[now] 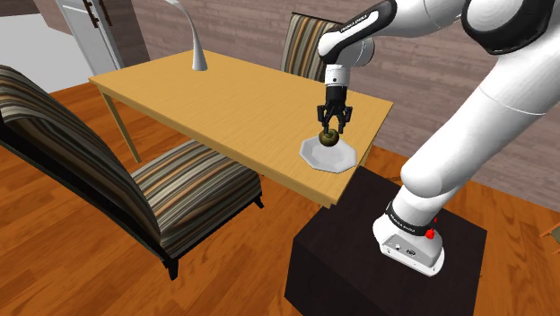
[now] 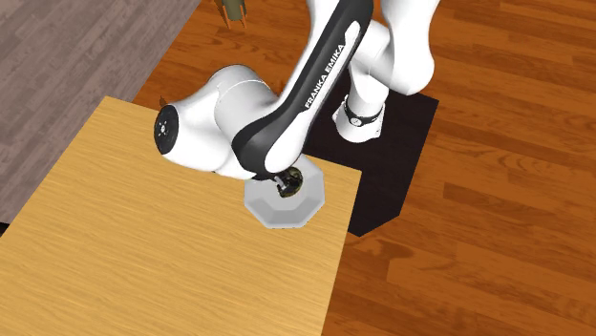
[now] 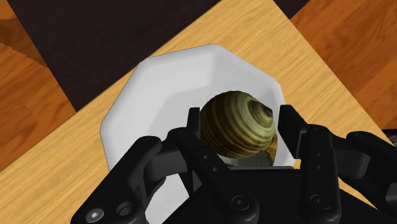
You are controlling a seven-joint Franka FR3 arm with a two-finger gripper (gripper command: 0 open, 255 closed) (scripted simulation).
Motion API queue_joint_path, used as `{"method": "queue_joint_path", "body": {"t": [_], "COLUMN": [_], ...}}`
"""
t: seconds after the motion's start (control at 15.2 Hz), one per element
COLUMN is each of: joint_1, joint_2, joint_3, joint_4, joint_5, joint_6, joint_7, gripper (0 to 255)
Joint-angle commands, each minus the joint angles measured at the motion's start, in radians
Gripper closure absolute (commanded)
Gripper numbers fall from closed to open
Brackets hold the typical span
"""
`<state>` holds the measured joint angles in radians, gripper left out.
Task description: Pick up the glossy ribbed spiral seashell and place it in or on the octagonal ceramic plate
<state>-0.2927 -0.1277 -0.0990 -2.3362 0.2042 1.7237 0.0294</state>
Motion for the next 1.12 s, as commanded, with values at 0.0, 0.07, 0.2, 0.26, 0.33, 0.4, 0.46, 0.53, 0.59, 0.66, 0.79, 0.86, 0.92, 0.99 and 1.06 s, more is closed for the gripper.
{"method": "queue_joint_path", "body": {"t": [0.0, 0.07, 0.2, 0.26, 0.33, 0.4, 0.46, 0.53, 0.59, 0.66, 0.79, 0.86, 0.92, 0.99, 1.06], "joint_1": [-0.009, -0.018, -0.018, -0.018, -0.018, -0.017, -0.017, -0.017, -0.017, -0.017, -0.017, -0.017, -0.016, -0.016, -0.016], "joint_2": [0.063, 0.118, 0.131, 0.138, 0.145, 0.152, 0.16, 0.167, 0.175, 0.183, 0.2, 0.209, 0.217, 0.226, 0.236], "joint_3": [-0.012, -0.022, -0.022, -0.022, -0.022, -0.021, -0.021, -0.021, -0.021, -0.021, -0.02, -0.02, -0.019, -0.019, -0.019], "joint_4": [0.078, 0.15, 0.136, 0.13, 0.124, 0.118, 0.113, 0.107, 0.102, 0.097, 0.088, 0.084, 0.08, 0.076, 0.072], "joint_5": [-0.006, -0.011, -0.008, -0.007, -0.006, -0.004, -0.003, -0.002, 0.0, 0.002, 0.005, 0.007, 0.009, 0.011, 0.013], "joint_6": [-0.019, -0.04, -0.014, -0.001, 0.011, 0.024, 0.037, 0.049, 0.062, 0.075, 0.1, 0.112, 0.125, 0.137, 0.15], "joint_7": [-0.017, -0.033, -0.039, -0.041, -0.044, -0.047, -0.05, -0.053, -0.056, -0.059, -0.065, -0.068, -0.071, -0.075, -0.078], "gripper": [255, 255, 255, 255, 255, 255, 255, 255, 255, 255, 255, 255, 255, 255, 255]}}
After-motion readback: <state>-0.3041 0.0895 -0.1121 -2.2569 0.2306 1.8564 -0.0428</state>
